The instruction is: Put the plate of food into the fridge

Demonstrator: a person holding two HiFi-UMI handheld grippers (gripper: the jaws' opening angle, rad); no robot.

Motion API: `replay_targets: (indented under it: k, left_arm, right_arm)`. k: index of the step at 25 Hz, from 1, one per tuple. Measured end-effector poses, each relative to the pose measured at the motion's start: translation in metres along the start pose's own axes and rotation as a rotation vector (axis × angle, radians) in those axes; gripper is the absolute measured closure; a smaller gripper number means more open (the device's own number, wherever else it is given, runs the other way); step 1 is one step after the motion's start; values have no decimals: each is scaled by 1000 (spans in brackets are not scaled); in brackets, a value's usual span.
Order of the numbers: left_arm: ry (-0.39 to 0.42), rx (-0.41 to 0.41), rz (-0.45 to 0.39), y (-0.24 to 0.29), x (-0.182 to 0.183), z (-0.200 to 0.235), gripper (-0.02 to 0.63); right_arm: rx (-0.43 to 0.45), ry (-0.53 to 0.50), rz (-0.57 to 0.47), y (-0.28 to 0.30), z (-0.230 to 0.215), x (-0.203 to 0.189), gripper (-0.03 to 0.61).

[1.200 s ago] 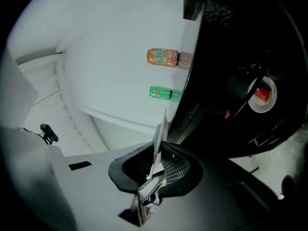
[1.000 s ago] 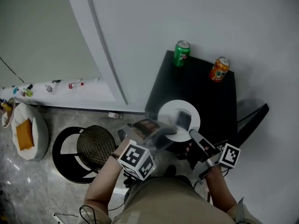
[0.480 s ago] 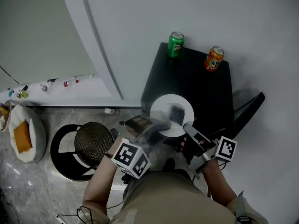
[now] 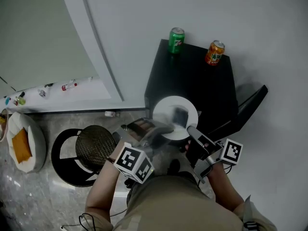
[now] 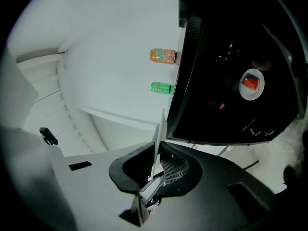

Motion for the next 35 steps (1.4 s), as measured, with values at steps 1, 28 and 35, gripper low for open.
replay_targets:
  k: [1,28,35]
  left_arm:
    - [2,-1,-4,-4,3,-4,528]
    - [14,-66,-64,-53,11,-56,528]
    - [-3,-75,-84,-57,14,-68,528]
  right_arm:
    - [-2,-2,-5,-5,2,-4,532]
    - [-42,10,-93,-51,7,-81,534]
    - [-49,11,-107,-62,7,-92,532]
Point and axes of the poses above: the fingertips, and each gripper's own axes: y forward along the fingers, z to its left, x out of its top, the point moved 10 cm from there along -y, backward along the fingers, and after that the axes turned 15 degrees about -z, right-handed, at the moved point
